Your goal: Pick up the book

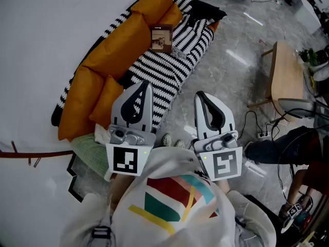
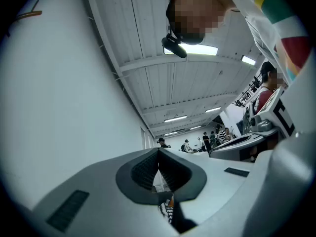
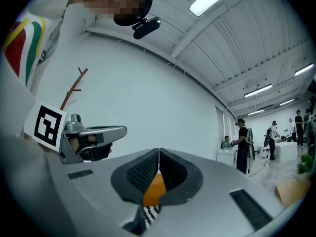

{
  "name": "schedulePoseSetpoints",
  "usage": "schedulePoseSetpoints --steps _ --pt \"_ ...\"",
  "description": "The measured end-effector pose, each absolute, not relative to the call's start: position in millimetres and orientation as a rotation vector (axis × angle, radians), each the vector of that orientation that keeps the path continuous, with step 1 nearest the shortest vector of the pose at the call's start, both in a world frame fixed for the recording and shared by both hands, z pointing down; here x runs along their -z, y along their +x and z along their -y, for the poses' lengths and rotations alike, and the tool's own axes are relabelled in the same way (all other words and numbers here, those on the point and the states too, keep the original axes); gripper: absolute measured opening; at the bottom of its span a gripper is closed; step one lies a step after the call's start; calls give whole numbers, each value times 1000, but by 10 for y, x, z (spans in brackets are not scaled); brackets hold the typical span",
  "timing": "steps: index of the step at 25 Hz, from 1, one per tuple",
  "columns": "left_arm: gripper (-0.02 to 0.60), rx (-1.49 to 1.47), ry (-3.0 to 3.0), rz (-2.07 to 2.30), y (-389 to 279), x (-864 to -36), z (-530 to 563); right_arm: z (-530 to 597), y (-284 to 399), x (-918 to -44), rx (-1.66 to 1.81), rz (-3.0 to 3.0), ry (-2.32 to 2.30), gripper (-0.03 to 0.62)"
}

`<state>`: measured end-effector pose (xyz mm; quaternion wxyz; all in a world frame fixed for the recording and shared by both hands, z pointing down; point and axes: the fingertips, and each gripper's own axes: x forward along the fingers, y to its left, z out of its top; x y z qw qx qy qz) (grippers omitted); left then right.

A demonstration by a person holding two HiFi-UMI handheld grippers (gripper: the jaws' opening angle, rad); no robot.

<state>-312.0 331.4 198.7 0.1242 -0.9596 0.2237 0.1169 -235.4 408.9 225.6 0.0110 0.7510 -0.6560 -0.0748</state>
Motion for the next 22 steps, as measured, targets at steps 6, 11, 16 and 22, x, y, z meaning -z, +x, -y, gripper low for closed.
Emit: schedulePoseSetpoints --steps 6,11,16,22 --pt "5 -320 -2796 -689 -3189 -2020 -3274 -4152 -2326 -2267 169 2106 2420 15" --pt "5 -303 -2797 -702 -3182 -2044 -3275 -4160 -2240 -2294 149 2096 2433 15" --pt "5 -282 -2794 -722 -3148 -2077 -3277 -4139 -2216 -2336 128 2121 2418 15" --pt "5 -253 -2814 -718 -3000 -2172 -3334 -4237 -2080 -2422 90 2153 2421 15"
